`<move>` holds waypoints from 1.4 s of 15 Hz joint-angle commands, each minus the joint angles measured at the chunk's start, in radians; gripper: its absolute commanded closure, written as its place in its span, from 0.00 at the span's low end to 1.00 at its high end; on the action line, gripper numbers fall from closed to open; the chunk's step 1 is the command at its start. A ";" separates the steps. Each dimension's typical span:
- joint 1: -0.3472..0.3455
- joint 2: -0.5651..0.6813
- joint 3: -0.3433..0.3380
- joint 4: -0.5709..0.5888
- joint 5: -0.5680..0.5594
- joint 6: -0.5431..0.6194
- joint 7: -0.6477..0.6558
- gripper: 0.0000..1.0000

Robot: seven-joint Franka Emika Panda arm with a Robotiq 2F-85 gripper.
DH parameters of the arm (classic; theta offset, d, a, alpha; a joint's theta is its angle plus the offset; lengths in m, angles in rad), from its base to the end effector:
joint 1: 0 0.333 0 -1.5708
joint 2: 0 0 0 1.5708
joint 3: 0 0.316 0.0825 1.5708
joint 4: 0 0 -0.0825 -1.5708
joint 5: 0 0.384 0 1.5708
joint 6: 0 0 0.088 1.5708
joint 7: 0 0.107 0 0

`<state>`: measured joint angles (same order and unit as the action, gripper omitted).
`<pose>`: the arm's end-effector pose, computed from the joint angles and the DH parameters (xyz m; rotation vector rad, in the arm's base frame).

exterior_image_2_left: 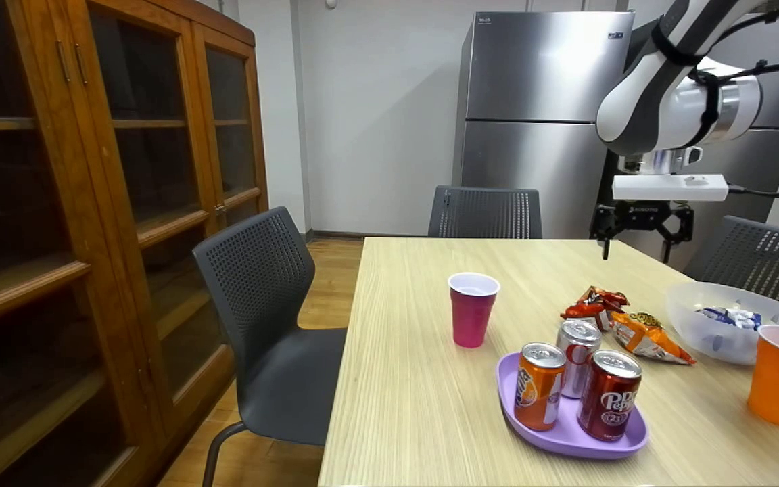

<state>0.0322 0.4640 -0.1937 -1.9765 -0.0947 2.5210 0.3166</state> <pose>0.6157 -0.0946 0.2438 2.9476 -0.5662 0.1459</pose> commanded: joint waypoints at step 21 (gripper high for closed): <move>0.001 0.274 0.076 0.266 0.031 -0.045 -0.021 0.00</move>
<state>0.0345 0.7100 -0.1269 -1.7649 -0.0868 2.5175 0.3168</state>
